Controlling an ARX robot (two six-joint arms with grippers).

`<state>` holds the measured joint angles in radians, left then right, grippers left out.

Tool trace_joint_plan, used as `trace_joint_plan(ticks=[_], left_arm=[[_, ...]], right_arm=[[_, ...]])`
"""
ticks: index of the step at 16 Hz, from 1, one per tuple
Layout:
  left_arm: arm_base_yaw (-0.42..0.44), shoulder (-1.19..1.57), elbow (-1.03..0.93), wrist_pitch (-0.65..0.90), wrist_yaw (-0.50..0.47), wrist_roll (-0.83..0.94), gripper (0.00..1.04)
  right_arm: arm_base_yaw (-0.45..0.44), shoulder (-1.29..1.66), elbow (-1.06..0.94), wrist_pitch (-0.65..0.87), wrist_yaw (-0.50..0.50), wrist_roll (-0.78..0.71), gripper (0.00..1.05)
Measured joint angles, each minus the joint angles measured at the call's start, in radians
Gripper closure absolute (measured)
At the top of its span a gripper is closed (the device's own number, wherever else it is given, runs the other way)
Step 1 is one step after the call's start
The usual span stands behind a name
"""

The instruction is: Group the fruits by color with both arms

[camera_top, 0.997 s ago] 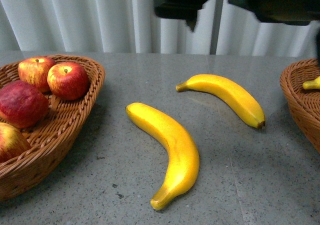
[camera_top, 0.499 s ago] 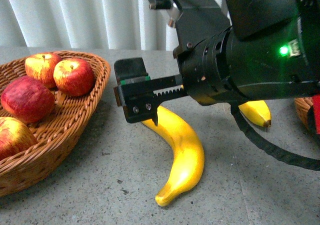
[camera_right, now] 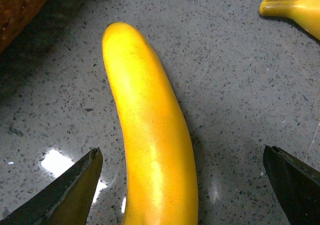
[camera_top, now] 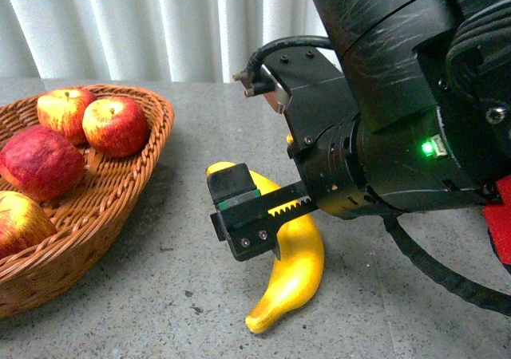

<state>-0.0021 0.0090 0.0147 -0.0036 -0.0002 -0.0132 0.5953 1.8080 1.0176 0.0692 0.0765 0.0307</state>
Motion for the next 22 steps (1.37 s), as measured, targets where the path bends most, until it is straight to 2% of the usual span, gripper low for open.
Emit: trace_joint_plan(ticks=[5, 10, 11, 15, 18, 20, 22], left_arm=[[0.000, 0.000, 0.000, 0.000, 0.000, 0.000, 0.07], [0.000, 0.000, 0.000, 0.000, 0.000, 0.000, 0.07], [0.000, 0.000, 0.000, 0.000, 0.000, 0.000, 0.07], [0.000, 0.000, 0.000, -0.001, 0.000, 0.000, 0.07], [0.000, 0.000, 0.000, 0.000, 0.000, 0.000, 0.07], [0.000, 0.000, 0.000, 0.000, 0.000, 0.000, 0.07], [0.000, 0.000, 0.000, 0.000, 0.000, 0.000, 0.07]], right_arm=[[0.012, 0.045, -0.021, 0.000, 0.011, -0.025, 0.07], [0.025, 0.049, -0.032, 0.040, 0.005, -0.031, 0.53], [0.015, 0.041, -0.032, 0.045, -0.004, -0.030, 0.64], [-0.042, -0.017, -0.032, 0.064, -0.032, -0.007, 0.65], [-0.129, -0.100, -0.032, 0.105, -0.083, 0.026, 0.66], [-0.239, -0.208, -0.068, 0.167, -0.137, 0.018, 0.66], [-0.414, -0.321, -0.151, 0.190, -0.205, -0.088, 0.66]])
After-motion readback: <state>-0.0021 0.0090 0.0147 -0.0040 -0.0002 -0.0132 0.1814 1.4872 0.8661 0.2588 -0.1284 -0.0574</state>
